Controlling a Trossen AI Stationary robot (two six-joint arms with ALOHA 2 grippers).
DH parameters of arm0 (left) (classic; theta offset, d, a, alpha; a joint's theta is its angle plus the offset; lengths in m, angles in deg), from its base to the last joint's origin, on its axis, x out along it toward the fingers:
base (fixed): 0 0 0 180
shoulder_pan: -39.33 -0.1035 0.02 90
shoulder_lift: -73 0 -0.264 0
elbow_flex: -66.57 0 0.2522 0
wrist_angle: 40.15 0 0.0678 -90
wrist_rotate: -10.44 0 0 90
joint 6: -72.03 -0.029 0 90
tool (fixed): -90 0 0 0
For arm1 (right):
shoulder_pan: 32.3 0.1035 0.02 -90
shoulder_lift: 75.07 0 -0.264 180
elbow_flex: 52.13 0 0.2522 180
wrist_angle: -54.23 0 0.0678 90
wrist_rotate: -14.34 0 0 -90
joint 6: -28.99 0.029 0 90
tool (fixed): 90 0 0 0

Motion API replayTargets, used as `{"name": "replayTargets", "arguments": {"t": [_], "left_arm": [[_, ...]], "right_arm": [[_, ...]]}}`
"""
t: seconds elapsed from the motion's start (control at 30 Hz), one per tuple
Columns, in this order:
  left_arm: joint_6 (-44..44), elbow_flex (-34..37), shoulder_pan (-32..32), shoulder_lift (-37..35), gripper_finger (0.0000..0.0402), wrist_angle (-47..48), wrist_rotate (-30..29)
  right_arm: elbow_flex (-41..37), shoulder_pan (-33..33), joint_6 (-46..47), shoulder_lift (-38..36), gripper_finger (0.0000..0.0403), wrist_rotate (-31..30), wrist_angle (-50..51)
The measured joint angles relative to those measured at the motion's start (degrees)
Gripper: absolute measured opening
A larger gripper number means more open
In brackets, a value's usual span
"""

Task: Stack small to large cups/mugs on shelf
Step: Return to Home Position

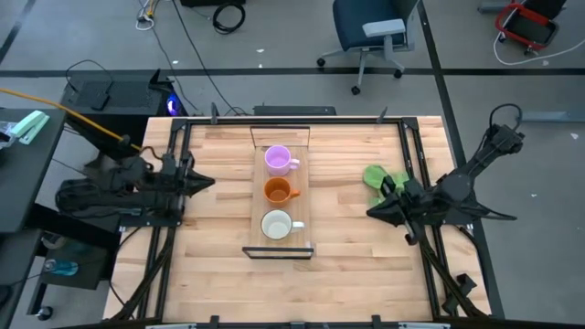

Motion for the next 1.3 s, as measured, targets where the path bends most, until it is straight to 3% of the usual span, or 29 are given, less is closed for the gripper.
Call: {"name": "replayTargets", "arguments": {"t": [0.33,1.03,1.3], "left_arm": [[-6.3,-4.6,-0.1,-7.9,0.0029,0.8,-1.0],[-8.1,-15.6,0.0,-7.9,0.0027,6.4,-7.8],[-5.3,-11.3,0.0,-7.9,0.0023,5.1,-5.0]], "right_arm": [[-1.6,-0.6,-6.8,-13.3,0.0013,1.6,-0.9],[-1.5,-0.5,-11.2,-30.3,0.0013,4.8,3.7],[-1.5,-0.5,-13.8,-35.5,0.0013,6.3,3.7]]}}
